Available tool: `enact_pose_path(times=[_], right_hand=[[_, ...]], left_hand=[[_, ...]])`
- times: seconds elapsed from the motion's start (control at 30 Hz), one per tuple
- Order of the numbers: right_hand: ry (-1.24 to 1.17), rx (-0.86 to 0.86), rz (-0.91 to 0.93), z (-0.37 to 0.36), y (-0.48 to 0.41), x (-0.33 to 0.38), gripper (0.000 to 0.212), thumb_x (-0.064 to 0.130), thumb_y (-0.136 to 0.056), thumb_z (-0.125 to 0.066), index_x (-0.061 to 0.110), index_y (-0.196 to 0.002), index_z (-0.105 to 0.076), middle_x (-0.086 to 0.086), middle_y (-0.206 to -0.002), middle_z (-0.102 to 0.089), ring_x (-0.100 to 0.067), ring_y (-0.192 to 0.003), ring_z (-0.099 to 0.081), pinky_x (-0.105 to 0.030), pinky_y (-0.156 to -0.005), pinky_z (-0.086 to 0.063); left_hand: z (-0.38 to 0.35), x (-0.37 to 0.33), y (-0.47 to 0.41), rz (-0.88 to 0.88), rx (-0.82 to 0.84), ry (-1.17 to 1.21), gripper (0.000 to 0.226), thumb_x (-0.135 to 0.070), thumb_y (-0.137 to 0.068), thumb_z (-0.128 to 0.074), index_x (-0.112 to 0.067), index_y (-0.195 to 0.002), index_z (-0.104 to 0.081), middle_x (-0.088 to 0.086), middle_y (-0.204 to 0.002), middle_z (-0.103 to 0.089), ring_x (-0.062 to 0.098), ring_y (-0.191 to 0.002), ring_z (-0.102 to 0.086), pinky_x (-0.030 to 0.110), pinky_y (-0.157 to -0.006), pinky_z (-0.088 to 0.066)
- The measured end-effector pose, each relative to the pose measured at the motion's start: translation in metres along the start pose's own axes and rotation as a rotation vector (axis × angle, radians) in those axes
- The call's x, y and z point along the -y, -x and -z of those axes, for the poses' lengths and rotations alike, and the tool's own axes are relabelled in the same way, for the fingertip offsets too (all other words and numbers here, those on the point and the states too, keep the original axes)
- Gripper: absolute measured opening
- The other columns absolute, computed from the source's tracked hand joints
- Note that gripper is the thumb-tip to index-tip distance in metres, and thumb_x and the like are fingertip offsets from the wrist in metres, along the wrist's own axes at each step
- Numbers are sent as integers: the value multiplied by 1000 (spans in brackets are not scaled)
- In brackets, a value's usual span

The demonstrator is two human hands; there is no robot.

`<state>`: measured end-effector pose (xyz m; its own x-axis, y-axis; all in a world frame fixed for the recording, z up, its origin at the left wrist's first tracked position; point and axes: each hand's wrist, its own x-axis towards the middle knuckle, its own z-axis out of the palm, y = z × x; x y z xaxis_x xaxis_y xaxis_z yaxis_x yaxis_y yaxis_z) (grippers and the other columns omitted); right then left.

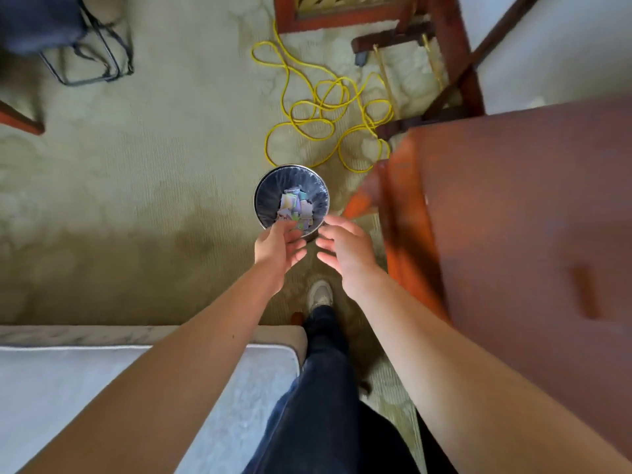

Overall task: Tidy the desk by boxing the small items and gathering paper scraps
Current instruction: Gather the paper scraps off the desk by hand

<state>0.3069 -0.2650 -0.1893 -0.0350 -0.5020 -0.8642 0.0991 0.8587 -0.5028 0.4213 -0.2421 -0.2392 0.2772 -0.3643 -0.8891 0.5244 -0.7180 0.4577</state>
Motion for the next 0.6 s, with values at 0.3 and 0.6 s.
enact_pose_path(times=[0.3, 0.6], right_hand=[[-244, 19, 191, 98, 168, -16, 18, 5, -90, -60, 21, -95, -66, -7, -98, -68, -19, -90, -64, -37, -90, -54], [-369, -175, 298, 203, 268, -71, 25, 7, -94, -58, 18, -115, -66, -4, -104, -70, -17, -93, -66, -28, -79, -56]], left_hand=[[-12, 31, 175, -107, 240, -120, 13, -18, -95, -52, -15, -97, -65, 3, -82, -63, 16, -66, -60, 24, -54, -56], [-41, 89, 302, -241, 541, -364, 16, -22, -96, -50, -15, -97, -65, 3, -83, -65, 14, -68, -62, 26, -62, -55]])
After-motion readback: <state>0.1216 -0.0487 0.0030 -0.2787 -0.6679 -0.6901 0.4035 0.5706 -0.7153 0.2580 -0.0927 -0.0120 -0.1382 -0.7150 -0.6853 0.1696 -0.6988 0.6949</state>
